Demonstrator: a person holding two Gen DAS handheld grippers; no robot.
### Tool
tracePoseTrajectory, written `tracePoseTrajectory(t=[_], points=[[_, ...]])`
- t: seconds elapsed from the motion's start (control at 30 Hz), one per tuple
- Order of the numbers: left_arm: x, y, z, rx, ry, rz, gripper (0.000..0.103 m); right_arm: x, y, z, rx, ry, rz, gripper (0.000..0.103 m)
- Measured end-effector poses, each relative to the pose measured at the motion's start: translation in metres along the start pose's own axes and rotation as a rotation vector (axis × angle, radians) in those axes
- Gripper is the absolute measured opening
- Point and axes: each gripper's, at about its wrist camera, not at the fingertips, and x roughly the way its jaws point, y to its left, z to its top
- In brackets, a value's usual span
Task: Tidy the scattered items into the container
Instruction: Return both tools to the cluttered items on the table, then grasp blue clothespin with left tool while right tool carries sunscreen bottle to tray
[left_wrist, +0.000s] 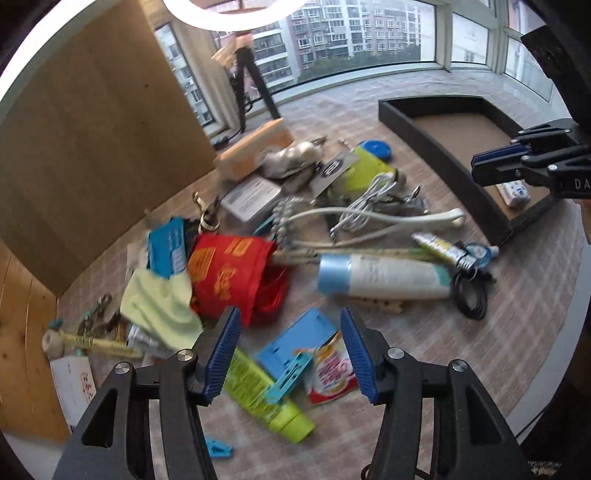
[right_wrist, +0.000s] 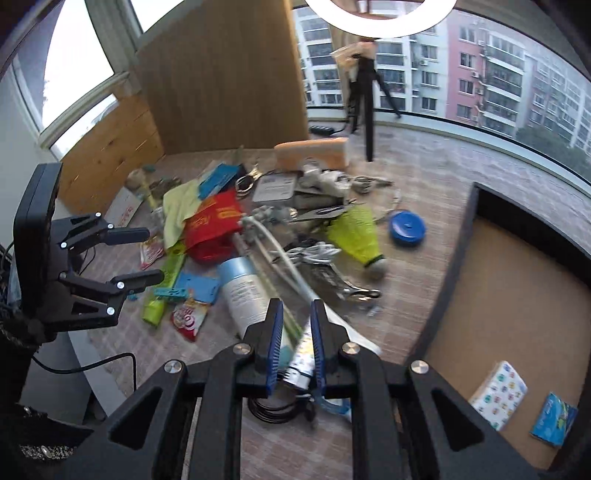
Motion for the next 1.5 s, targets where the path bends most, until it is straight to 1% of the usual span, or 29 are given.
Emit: tracePoseTrajectory(t=[0.1,0.13,0.2,0.27,0.3,0.37,0.4,0.53,0.63,0.8,0.87,0.93,0.97,1.03,1.07,1.13,1.33,1.43,1.5], points=[[0.006,0.006,-0.015,0.008,0.019,-0.035,0.053,0.034,0.017,0.003,-0.024,0.081,0.066,0.016],[0.012,0.008,-0.017,0.010,0.035,-0.041,0.053,0.045,0.023,0.002,-0.043,0.114,0.073,0.016],[0.023,0.008,-0.022,0.032,0.061,-0.057,0.053,0.067,0.036,-0.001,-0.107,0.169,0.047,0.018],[0.035,0.007,-0.023,0.052,0.085,-0.082,0.053,0.086,0.043,-0.004,-0.166,0.218,0.011,0.030],[0.039,0.007,-0.023,0.059,0.094,-0.094,0.053,0.093,0.045,-0.005,-0.185,0.236,-0.003,0.033],[0.046,0.005,-0.023,0.080,0.111,-0.116,0.053,0.103,0.044,-0.006,-0.213,0.261,-0.027,0.040],[0.049,0.004,-0.023,0.094,0.118,-0.119,0.053,0.106,0.044,-0.006,-0.224,0.267,-0.037,0.042],[0.056,-0.003,-0.022,0.161,0.140,-0.148,0.052,0.114,0.038,-0.001,-0.236,0.295,-0.021,0.046],[0.064,-0.001,-0.023,0.176,0.169,-0.135,0.052,0.122,0.036,0.002,-0.253,0.314,-0.013,0.049],[0.071,0.001,-0.030,0.216,0.207,-0.147,0.052,0.131,0.036,0.009,-0.280,0.313,0.000,0.050],[0.074,0.001,-0.033,0.232,0.227,-0.156,0.048,0.133,0.035,0.013,-0.279,0.316,0.009,0.050],[0.074,0.002,-0.036,0.243,0.227,-0.167,0.047,0.134,0.036,0.016,-0.284,0.327,0.020,0.049],[0.072,0.003,-0.036,0.243,0.224,-0.173,0.044,0.134,0.036,0.016,-0.285,0.339,0.038,0.049],[0.069,0.006,-0.038,0.235,0.216,-0.183,0.030,0.132,0.037,0.015,-0.296,0.345,0.050,0.048],[0.068,0.008,-0.038,0.225,0.214,-0.184,0.026,0.132,0.038,0.016,-0.303,0.345,0.044,0.048],[0.066,0.013,-0.039,0.200,0.206,-0.190,0.012,0.130,0.036,0.019,-0.293,0.337,0.043,0.048],[0.057,0.028,-0.042,0.109,0.166,-0.215,0.011,0.115,0.026,0.033,-0.217,0.279,0.080,0.047],[0.049,0.035,-0.041,0.057,0.135,-0.224,0.011,0.097,0.032,0.029,-0.191,0.230,0.091,0.047],[0.041,0.038,-0.039,0.036,0.111,-0.216,0.011,0.091,0.039,0.029,-0.171,0.200,0.095,0.047]])
